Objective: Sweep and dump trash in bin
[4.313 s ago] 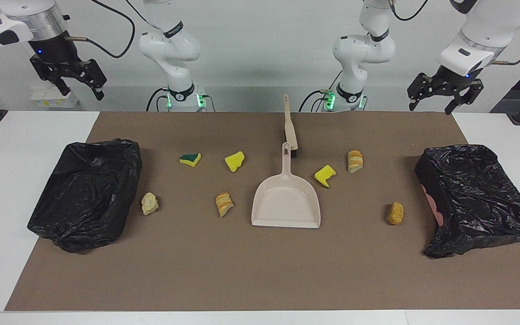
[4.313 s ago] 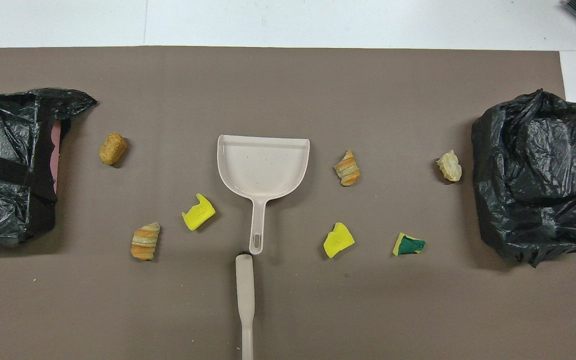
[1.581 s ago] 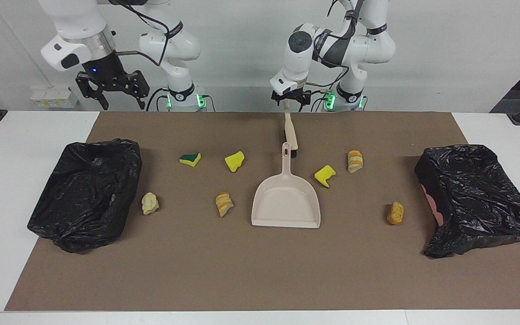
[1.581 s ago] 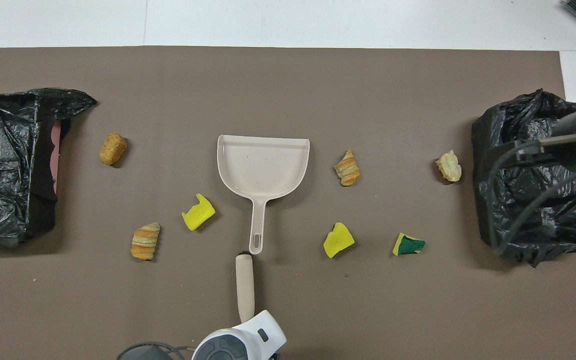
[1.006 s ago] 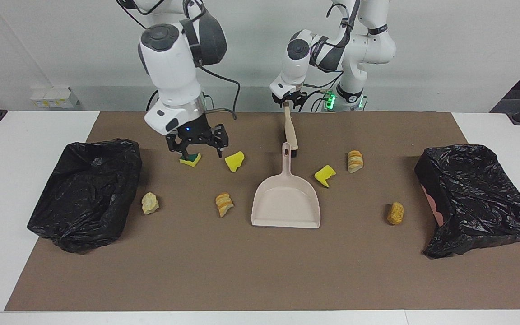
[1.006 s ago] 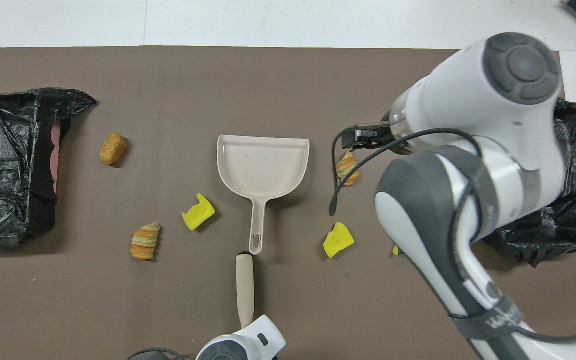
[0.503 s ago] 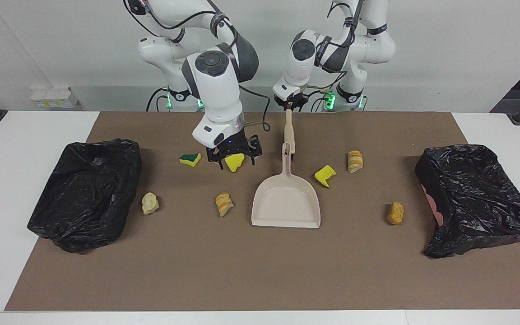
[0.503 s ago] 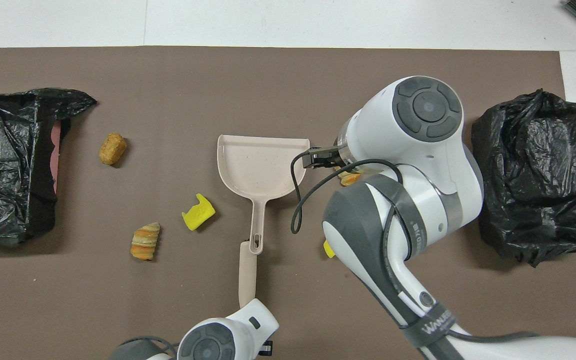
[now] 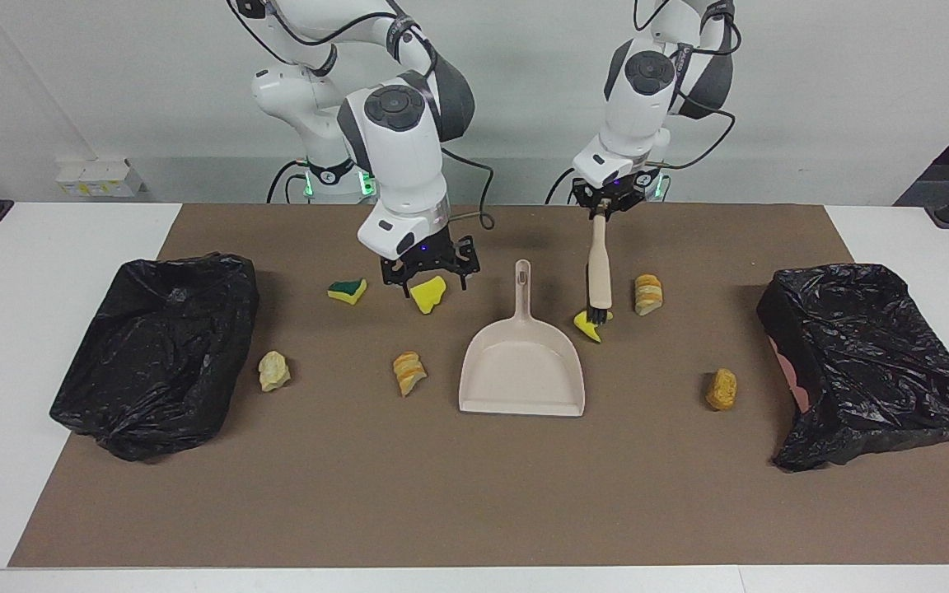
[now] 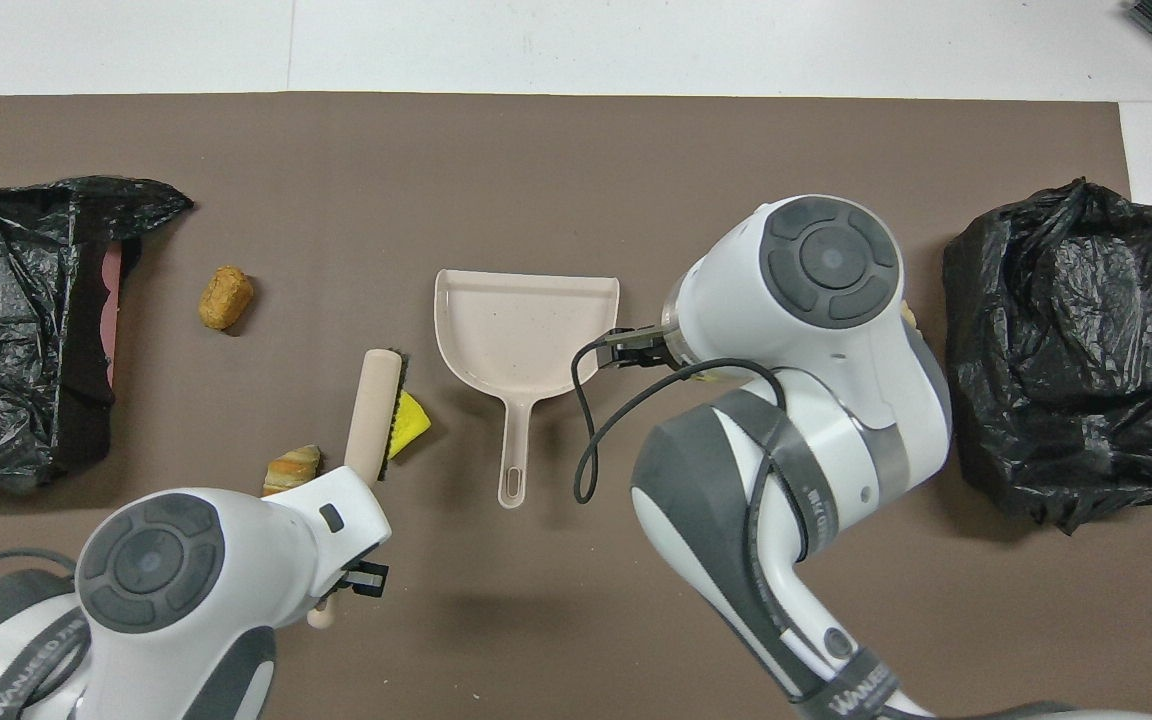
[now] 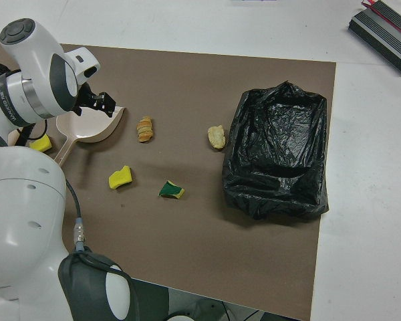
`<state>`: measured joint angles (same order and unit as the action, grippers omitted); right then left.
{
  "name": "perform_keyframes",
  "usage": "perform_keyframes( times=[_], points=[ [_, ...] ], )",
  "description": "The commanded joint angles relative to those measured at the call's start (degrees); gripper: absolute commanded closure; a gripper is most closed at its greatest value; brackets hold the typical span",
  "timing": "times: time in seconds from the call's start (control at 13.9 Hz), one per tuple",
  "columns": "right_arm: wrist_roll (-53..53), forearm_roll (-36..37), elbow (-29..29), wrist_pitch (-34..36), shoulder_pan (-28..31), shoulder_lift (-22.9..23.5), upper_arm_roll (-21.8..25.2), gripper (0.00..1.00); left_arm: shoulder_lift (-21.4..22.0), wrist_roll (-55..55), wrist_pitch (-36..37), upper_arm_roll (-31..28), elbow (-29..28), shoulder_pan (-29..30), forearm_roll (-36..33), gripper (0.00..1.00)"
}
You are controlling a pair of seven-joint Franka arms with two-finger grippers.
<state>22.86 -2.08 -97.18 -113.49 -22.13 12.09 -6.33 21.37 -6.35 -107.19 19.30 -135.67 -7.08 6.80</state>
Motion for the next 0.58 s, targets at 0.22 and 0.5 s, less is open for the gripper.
perform_keyframes(
  times=[0.22, 0.5],
  points=[
    [11.56, 4.80, -1.52, -8.04, -8.97, 5.12, 0.18, 0.00, -12.22, 9.49, -0.12, -13.04, 12.69, -0.57, -8.89, 1.00],
    [19.22, 6.21, -1.52, -11.92, -13.10, 9.88, 0.18, 0.00, -18.37, 20.48, -1.53, -20.43, 19.02, -0.39, -13.11, 1.00]
  ],
)
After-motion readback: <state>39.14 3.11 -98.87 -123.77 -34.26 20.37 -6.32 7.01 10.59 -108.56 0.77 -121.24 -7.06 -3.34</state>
